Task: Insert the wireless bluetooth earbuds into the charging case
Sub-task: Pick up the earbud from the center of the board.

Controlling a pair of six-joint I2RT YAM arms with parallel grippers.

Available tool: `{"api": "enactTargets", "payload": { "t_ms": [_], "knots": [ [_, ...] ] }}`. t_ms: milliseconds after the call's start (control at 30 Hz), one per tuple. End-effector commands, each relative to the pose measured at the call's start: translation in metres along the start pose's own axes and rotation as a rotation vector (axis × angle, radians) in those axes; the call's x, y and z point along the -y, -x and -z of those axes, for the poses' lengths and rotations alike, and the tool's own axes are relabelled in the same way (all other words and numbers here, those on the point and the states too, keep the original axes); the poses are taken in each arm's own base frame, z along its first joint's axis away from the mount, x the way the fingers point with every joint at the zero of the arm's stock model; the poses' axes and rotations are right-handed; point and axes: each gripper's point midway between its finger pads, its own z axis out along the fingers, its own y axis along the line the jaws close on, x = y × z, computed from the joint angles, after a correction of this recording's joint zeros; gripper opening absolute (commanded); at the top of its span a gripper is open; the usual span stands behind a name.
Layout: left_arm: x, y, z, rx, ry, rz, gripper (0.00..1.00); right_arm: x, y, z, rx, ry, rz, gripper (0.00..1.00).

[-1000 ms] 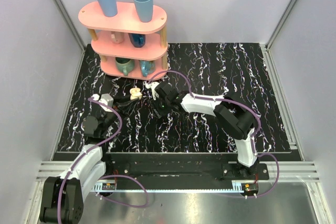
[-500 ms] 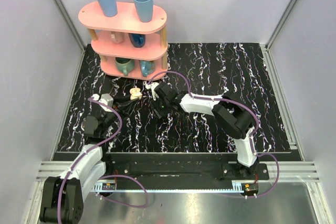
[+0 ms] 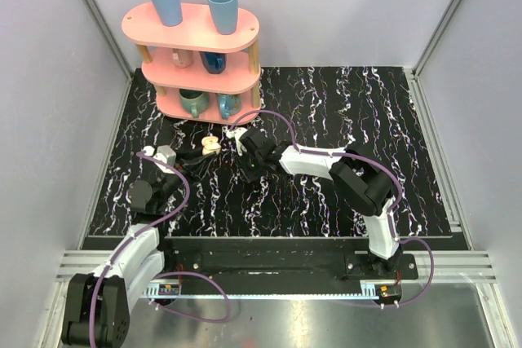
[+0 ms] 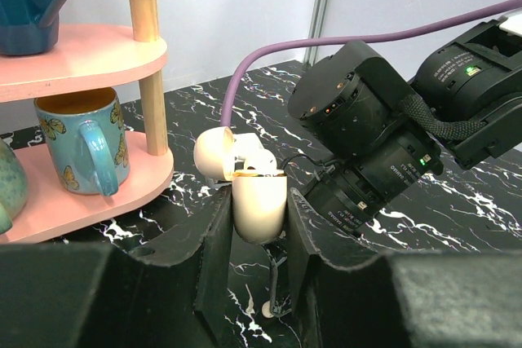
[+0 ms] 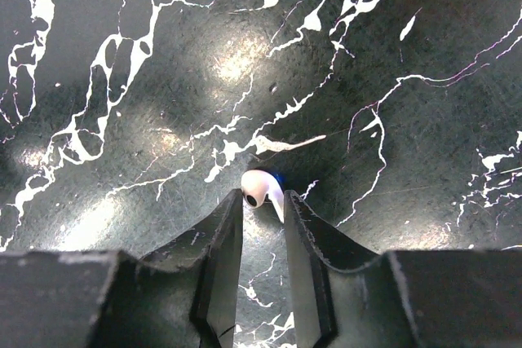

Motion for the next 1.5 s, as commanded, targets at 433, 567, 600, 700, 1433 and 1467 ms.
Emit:
{"api": "enactTargets", "payload": {
  "t_ms": [433,567,600,700,1433,1467],
  "knots": [
    [0.003,0.012,-0.004,0.042,-0.030,-0.024,0.00,-0.004,0.024,0.005,0.056,-0.013,0.019,0.26],
    [0.003,0.012,-0.006,0.041,-0.038,-0.021,0.00,-0.006,0.030,0.009,0.075,-0.011,0.019,0.21],
    [0.003,0.013,-0.006,0.041,-0.040,-0.020,0.00,-0.006,0.033,0.011,0.082,-0.009,0.021,0.20],
    [0.004,0.012,-0.006,0.039,-0.046,-0.018,0.00,-0.007,0.035,0.013,0.090,-0.009,0.021,0.21],
    [0.004,0.013,-0.003,0.047,-0.032,-0.019,0.00,0.000,0.033,0.001,0.059,-0.039,0.038,0.42],
    [0.004,0.013,-0.003,0.047,-0.032,-0.019,0.00,0.001,0.031,0.001,0.055,-0.040,0.039,0.42]
  ]
}}
